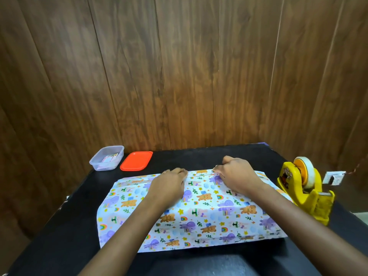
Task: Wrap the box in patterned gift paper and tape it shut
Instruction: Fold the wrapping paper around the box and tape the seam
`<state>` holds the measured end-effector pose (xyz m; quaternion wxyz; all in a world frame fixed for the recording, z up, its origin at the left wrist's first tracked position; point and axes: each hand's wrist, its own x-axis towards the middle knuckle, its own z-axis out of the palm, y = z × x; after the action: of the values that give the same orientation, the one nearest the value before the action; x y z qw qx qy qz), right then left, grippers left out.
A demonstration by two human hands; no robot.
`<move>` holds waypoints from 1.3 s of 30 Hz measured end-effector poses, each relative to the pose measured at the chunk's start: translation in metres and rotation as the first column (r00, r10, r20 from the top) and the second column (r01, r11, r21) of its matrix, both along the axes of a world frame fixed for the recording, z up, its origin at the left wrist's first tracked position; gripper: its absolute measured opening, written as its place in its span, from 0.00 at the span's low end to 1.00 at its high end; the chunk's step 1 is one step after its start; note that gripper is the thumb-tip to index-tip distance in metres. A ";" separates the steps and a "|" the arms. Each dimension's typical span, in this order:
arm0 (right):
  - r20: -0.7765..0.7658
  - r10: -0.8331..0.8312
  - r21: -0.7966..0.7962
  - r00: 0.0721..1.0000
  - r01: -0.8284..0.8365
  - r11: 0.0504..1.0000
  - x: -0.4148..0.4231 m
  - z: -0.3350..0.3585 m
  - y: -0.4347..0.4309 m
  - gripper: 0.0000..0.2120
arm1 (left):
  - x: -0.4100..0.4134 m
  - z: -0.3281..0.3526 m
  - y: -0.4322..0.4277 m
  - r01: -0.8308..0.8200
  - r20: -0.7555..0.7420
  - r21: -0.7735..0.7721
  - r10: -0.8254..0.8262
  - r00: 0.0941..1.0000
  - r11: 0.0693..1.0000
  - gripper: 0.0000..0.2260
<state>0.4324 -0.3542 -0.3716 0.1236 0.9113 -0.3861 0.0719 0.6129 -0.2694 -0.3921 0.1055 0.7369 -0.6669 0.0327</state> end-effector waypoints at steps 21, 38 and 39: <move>-0.170 0.076 0.487 0.983 0.017 0.873 -0.011 0.002 0.042 0.55 | 0.010 0.006 0.005 0.123 -0.119 0.075 -0.113 0.986 0.990 0.21; -0.114 0.105 0.542 0.988 -0.027 0.840 0.002 0.016 0.027 0.49 | -0.003 0.024 0.005 0.078 -0.028 0.311 -0.073 0.997 0.947 0.22; -0.119 0.109 0.543 0.987 -0.027 0.840 0.002 0.017 0.028 0.49 | -0.006 0.022 0.005 0.058 -0.019 0.310 -0.055 0.998 0.949 0.22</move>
<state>0.4342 -0.3260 -0.3547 -0.1123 0.9251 -0.3482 -0.1016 0.6068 -0.2648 -0.3702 -0.0073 0.7250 -0.6841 -0.0795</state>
